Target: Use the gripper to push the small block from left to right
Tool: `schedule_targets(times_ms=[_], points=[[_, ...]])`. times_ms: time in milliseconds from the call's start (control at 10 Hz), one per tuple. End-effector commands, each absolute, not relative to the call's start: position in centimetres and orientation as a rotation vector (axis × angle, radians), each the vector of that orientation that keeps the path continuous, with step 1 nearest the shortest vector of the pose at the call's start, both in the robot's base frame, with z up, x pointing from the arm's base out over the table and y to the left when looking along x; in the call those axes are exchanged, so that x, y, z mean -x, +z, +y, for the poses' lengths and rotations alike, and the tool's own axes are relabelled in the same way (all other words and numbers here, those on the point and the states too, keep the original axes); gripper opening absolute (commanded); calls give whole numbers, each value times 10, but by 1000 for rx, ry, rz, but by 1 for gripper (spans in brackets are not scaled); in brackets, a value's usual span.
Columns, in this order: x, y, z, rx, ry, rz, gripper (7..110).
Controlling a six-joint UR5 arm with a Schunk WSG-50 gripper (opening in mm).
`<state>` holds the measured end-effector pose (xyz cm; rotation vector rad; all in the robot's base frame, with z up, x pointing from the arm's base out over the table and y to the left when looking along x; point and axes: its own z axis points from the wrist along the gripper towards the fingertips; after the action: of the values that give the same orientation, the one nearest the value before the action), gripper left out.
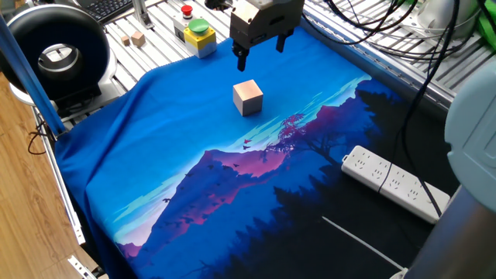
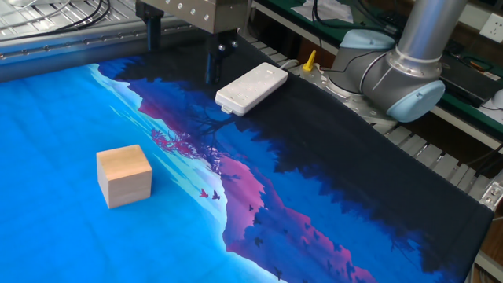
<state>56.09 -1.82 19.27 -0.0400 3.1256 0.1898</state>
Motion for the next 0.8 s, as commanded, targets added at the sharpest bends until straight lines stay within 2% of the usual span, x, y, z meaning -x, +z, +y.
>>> schedule_targets(times_ms=[0, 200, 600, 700], points=[[-568, 192, -24, 100, 168, 3088, 88], [-567, 193, -41, 80, 29, 3119, 88], [-566, 193, -44, 57, 1, 3126, 88], [-566, 193, -44, 54, 1, 3128, 22]])
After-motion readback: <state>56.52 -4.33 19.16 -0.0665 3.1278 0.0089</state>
